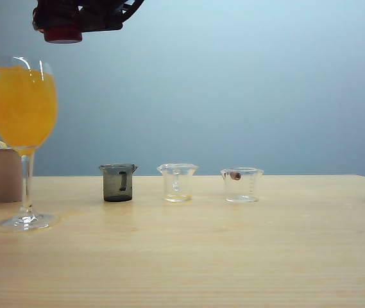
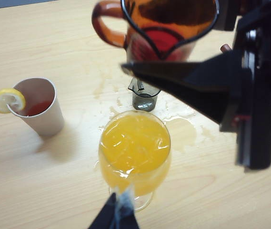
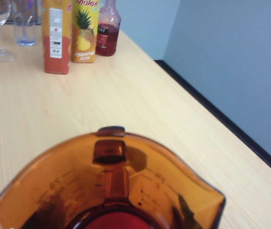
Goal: Pick up the fourth measuring cup from the left, pour the grenadine inside into the goblet, and finally put the measuring cup back in its original place.
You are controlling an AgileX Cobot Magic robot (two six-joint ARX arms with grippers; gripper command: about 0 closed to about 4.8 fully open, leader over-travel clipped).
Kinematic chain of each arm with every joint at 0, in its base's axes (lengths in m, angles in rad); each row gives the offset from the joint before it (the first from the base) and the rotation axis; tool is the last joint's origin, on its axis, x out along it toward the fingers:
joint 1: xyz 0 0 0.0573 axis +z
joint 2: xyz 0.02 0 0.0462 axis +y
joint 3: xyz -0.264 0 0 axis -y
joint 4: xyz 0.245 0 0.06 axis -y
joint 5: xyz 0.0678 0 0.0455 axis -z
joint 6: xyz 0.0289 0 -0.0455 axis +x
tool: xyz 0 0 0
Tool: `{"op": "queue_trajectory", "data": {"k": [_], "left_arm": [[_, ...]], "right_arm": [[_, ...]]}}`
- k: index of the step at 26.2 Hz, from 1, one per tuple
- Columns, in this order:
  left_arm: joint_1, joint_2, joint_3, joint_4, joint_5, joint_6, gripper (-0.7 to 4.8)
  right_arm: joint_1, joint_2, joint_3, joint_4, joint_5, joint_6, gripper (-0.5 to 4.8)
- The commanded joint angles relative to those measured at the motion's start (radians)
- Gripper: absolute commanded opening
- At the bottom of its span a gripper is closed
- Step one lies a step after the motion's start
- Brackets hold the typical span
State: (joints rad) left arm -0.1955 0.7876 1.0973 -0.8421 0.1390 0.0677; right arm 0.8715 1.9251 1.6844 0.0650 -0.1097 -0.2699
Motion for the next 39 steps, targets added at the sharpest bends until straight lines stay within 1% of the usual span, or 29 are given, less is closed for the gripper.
{"op": "queue_trajectory", "data": {"k": [1, 14, 15, 17, 22, 28, 39], "left_arm": [[-0.001, -0.002, 0.005, 0.006, 0.004, 0.003, -0.04], [-0.001, -0.002, 0.005, 0.006, 0.004, 0.004, -0.04], [-0.001, -0.002, 0.005, 0.006, 0.004, 0.003, -0.04], [-0.001, -0.002, 0.005, 0.006, 0.004, 0.003, -0.04], [-0.001, -0.002, 0.005, 0.006, 0.003, 0.003, -0.04], [-0.001, -0.002, 0.005, 0.006, 0.004, 0.003, -0.04], [-0.001, -0.002, 0.005, 0.006, 0.004, 0.003, -0.04]], "right_arm": [[-0.008, 0.003, 0.007, 0.05, 0.003, -0.02, 2.42], [-0.015, 0.01, 0.007, 0.061, 0.002, -0.034, 2.42], [-0.015, 0.01, 0.007, 0.061, 0.001, -0.051, 2.42], [-0.015, 0.01, 0.007, 0.075, -0.009, -0.127, 2.41], [-0.014, 0.01, 0.007, 0.078, -0.023, -0.163, 2.41], [-0.006, 0.01, 0.007, 0.077, -0.023, -0.265, 2.41], [-0.002, 0.01, 0.007, 0.084, -0.023, -0.389, 2.41]]}}
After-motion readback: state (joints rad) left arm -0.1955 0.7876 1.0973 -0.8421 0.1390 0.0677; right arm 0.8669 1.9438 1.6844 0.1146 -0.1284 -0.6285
